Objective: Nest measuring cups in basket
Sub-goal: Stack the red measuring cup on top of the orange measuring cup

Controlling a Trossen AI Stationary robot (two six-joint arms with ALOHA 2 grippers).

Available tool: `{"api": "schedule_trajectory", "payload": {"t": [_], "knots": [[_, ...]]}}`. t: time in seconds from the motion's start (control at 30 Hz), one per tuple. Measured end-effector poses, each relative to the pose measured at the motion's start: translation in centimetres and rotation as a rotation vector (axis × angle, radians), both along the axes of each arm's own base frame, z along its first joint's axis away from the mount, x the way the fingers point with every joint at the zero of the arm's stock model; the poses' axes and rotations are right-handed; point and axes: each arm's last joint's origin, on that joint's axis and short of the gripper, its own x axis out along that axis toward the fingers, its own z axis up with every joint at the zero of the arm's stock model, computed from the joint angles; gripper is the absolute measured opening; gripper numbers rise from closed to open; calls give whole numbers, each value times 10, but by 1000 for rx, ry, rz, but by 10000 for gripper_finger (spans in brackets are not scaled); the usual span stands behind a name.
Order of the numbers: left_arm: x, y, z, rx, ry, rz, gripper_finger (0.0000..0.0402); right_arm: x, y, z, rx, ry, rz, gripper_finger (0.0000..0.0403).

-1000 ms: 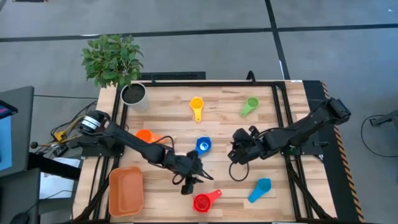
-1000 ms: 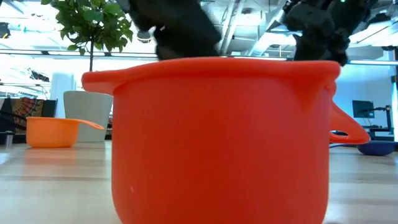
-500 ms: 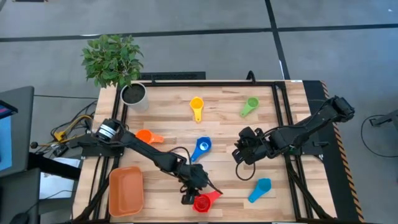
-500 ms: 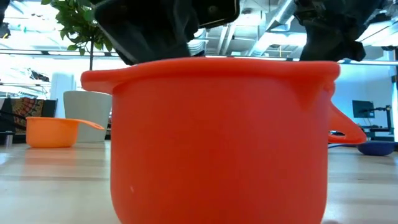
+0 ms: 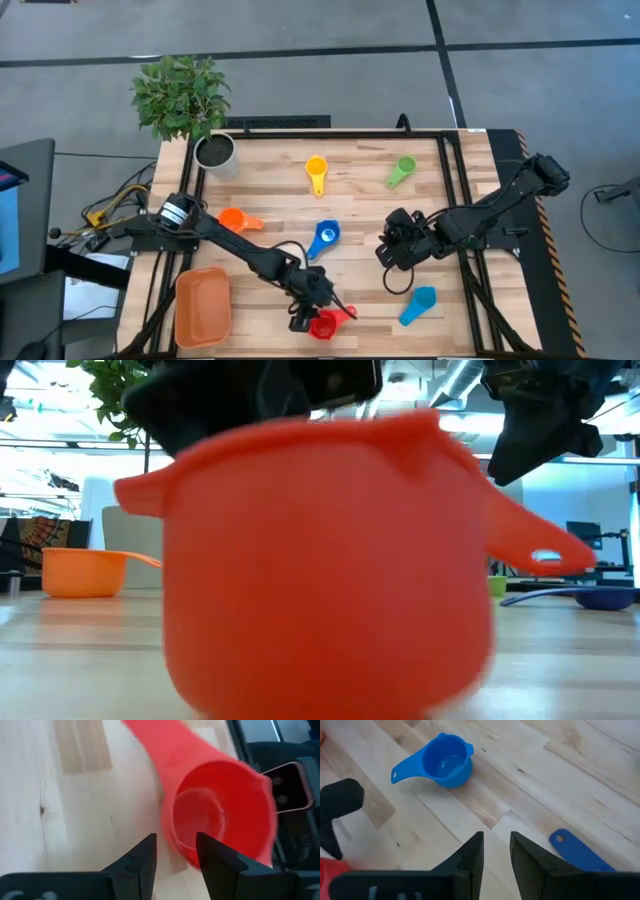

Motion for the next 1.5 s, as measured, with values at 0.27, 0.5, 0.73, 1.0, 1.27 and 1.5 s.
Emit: {"api": "schedule_trajectory", "payload": {"t": [0.27, 0.5, 0.73, 1.0, 1.27, 1.5], "knots": [[3, 13, 2, 36, 0, -12, 112, 1, -3, 0, -9, 7, -9, 119], [1, 27, -1, 114, 70, -39, 11, 2, -5, 0, -22, 14, 0, 119], [-7, 41, 5, 209, 125, -92, 3, 2, -7, 1, -69, -5, -19, 119], [-56, 67, 66, 543, 172, -135, 3, 4, -10, 3, -195, -86, -91, 119], [-131, 124, 112, 691, 145, -19, 3, 22, -9, -13, -302, -112, -159, 119], [-201, 186, 121, 801, 148, 167, 3, 52, -17, -42, -327, -46, -132, 119]]}}
